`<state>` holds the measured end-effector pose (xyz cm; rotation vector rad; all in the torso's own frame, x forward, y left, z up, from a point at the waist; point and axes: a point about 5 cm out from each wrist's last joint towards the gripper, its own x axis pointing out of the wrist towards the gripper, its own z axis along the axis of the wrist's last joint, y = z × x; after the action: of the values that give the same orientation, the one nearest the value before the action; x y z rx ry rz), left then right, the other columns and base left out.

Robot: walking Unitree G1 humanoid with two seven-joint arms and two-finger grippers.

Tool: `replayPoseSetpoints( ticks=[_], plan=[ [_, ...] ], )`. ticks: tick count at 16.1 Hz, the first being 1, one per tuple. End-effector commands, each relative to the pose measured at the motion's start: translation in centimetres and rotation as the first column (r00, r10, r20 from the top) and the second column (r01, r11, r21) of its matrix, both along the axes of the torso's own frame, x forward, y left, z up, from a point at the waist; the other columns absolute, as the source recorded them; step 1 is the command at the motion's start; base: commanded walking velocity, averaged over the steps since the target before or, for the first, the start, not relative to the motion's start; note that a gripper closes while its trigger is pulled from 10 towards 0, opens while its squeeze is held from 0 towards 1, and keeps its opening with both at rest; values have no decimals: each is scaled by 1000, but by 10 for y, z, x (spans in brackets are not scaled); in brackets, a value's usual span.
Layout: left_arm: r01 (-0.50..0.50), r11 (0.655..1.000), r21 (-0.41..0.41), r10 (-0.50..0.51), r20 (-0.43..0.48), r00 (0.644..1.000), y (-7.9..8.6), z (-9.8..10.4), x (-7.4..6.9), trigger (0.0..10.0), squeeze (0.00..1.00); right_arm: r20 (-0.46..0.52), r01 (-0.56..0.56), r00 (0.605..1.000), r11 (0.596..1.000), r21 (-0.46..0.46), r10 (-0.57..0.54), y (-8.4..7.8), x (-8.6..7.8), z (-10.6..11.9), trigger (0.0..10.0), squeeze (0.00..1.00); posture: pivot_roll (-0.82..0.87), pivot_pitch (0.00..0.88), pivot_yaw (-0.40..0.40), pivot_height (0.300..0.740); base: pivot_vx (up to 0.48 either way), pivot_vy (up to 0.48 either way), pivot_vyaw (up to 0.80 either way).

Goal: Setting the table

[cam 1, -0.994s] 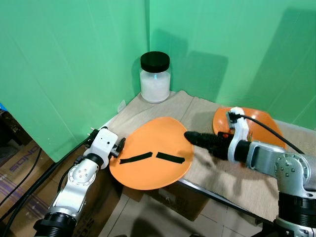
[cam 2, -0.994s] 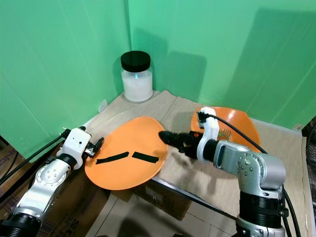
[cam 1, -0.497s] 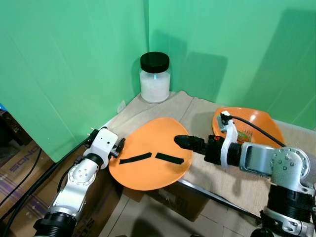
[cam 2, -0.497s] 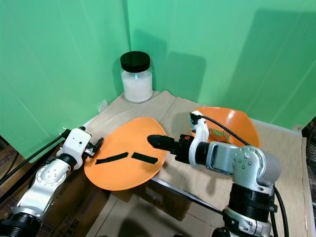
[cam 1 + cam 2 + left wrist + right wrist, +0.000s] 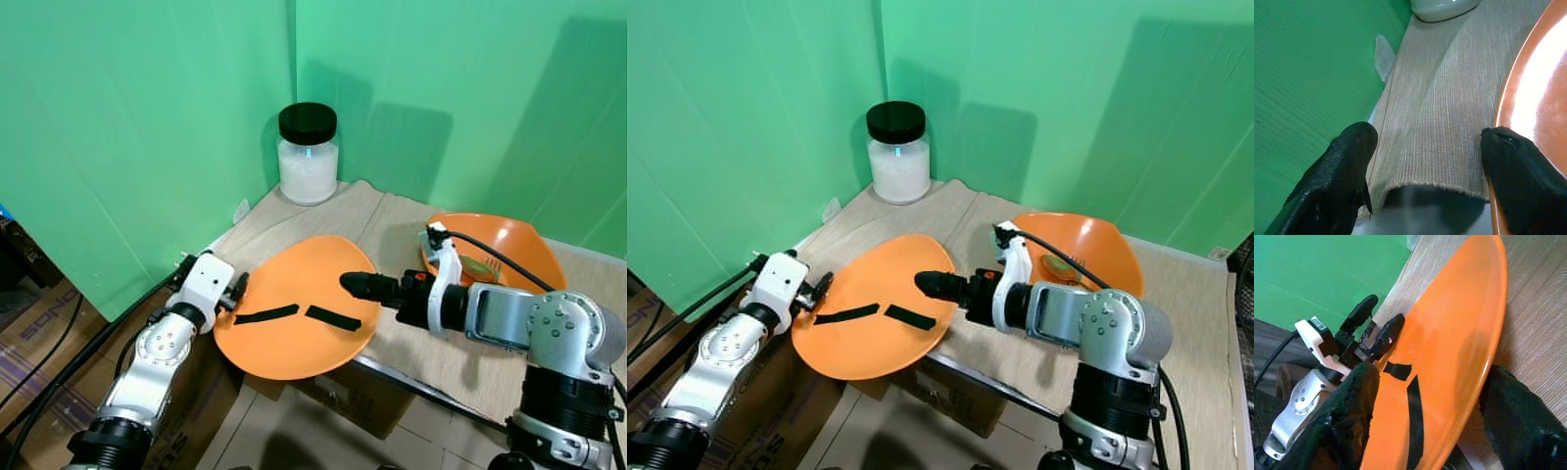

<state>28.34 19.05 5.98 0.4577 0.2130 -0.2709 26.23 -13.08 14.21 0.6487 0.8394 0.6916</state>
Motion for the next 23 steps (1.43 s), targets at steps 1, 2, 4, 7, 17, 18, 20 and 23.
replayPoseSetpoints(
  ticks=[1,2,4,7,17,18,20,23],
  plan=[
    [-40,998,46,45,-111,993,11,-22,-10,10000,0,10,-28,1000,1000,-6,28,7,3,5,0,0,-19,0,5,740,0,0,0],
    [-41,998,46,46,-111,993,11,-22,-10,10000,0,8,-29,1000,1000,-7,29,7,3,4,0,0,-18,0,5,740,0,0,0],
    [-42,998,47,47,-112,993,11,-22,-10,10000,0,2,-28,1000,1000,-8,28,8,3,4,0,0,-19,0,3,740,0,0,0],
    [-43,998,47,48,-112,993,11,-22,-10,10000,0,-4,-25,1000,1000,-7,25,8,3,3,0,0,-18,0,3,740,0,0,0],
    [-45,998,51,51,-108,993,11,-22,-9,10000,0,-10,-14,1000,1000,-24,14,7,5,3,0,0,-21,0,3,740,0,0,0],
    [-46,998,51,51,-108,993,11,-22,-9,10000,0,-11,-14,1000,1000,-25,14,7,5,3,0,0,-21,0,3,740,0,0,0],
    [-45,998,52,50,-100,994,11,-20,-7,10000,0,-12,-12,1000,999,-34,11,6,5,2,0,0,-21,0,2,740,0,0,0],
    [-41,998,51,45,-80,996,11,-15,-3,10000,0,-16,6,1000,999,-39,-6,4,6,2,0,0,-22,0,4,740,0,0,0]
  ],
)
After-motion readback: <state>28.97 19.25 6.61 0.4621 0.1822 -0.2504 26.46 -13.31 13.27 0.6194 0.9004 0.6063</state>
